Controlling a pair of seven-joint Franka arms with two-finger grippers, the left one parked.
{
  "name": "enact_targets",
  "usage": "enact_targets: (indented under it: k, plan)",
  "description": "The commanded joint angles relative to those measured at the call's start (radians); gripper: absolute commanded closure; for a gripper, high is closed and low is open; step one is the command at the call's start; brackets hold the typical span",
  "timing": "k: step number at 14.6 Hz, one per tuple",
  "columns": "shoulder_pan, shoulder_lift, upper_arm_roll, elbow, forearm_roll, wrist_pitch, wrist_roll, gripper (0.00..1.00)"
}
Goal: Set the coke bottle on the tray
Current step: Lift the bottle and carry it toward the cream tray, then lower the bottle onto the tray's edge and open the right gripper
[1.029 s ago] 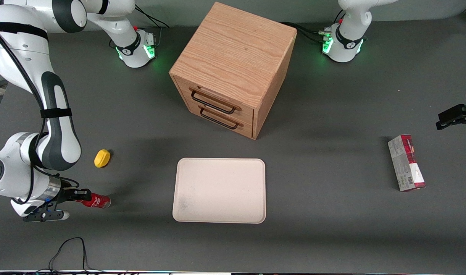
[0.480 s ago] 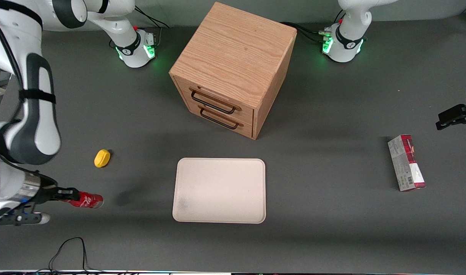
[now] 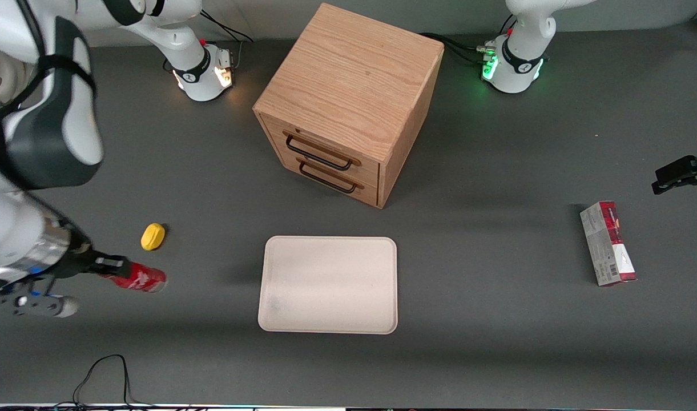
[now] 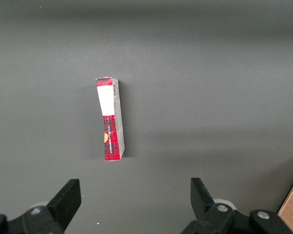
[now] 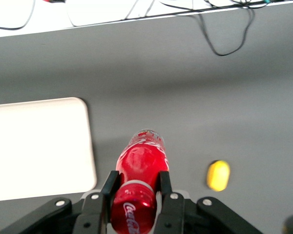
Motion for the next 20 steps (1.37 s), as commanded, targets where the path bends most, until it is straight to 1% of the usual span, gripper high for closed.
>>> enact_targets:
  k: [1,3,6,8,10,13,18,19,20]
  plan:
    - [0.005,0.009,0.114,0.040,-0.046,0.010,0.182,1.00]
    - [0.031,0.028,0.162,0.038,-0.069,0.085,0.246,1.00]
    - [0.097,0.107,0.164,0.017,-0.112,0.208,0.330,1.00]
    - [0.123,0.147,0.164,-0.034,-0.140,0.306,0.356,1.00]
    - [0.125,0.166,0.159,-0.091,-0.140,0.410,0.366,1.00]
    - [0.126,0.203,0.155,-0.126,-0.141,0.467,0.355,1.00]
    - [0.126,0.241,0.153,-0.135,-0.141,0.483,0.320,1.00]
    - [0.126,0.241,0.153,-0.161,-0.141,0.501,0.326,0.98]
    - [0.126,0.241,0.152,-0.184,-0.143,0.541,0.327,0.90]
